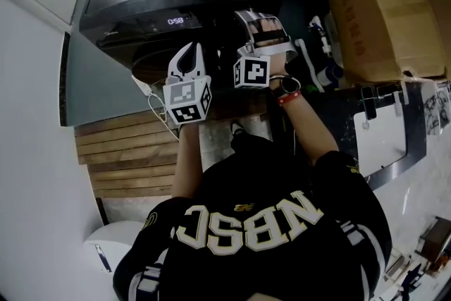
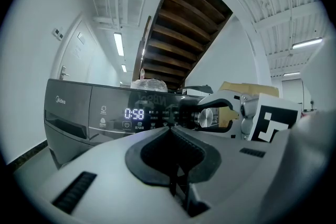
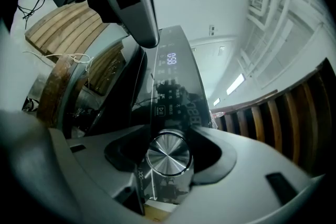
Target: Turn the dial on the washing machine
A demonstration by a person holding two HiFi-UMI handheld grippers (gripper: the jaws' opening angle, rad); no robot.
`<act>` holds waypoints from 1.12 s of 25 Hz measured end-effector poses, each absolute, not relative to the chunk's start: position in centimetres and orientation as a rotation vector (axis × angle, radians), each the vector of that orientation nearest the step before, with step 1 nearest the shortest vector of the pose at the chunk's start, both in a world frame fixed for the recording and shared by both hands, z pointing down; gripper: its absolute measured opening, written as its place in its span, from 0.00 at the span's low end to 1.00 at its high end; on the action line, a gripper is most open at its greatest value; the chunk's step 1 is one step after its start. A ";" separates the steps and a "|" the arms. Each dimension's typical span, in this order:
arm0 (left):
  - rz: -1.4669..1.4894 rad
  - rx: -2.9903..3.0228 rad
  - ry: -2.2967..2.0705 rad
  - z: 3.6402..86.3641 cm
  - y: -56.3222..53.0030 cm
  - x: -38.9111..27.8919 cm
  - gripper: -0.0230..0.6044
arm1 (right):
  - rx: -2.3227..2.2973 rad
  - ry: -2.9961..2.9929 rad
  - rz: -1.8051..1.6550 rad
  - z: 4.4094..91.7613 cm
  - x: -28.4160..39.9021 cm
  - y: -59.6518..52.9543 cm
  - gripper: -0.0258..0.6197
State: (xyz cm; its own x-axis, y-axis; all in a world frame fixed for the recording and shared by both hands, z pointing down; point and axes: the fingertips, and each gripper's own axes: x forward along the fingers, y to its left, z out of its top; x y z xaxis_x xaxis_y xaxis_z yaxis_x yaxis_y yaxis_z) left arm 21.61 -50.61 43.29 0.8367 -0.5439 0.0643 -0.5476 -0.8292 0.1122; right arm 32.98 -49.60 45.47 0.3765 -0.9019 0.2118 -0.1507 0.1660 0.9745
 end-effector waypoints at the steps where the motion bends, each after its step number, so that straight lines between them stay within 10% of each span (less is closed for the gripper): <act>1: 0.045 2.888 -0.866 43.3 -50.6 21.5 0.06 | 1.327 -1.088 -0.717 45.4 33.0 -49.6 0.41; 28: 0.043 2.908 -0.899 42.2 -50.8 20.6 0.06 | 1.830 -1.367 -0.498 43.3 33.6 -49.3 0.42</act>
State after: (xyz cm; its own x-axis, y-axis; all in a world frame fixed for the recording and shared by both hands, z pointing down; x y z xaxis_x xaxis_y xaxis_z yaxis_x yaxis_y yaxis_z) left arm 20.65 -50.78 42.20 0.8255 -0.5617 0.0558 -0.5645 -0.8212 0.0842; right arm 33.64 -49.26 43.29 0.3439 -0.9287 0.1387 -0.6221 -0.1147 0.7745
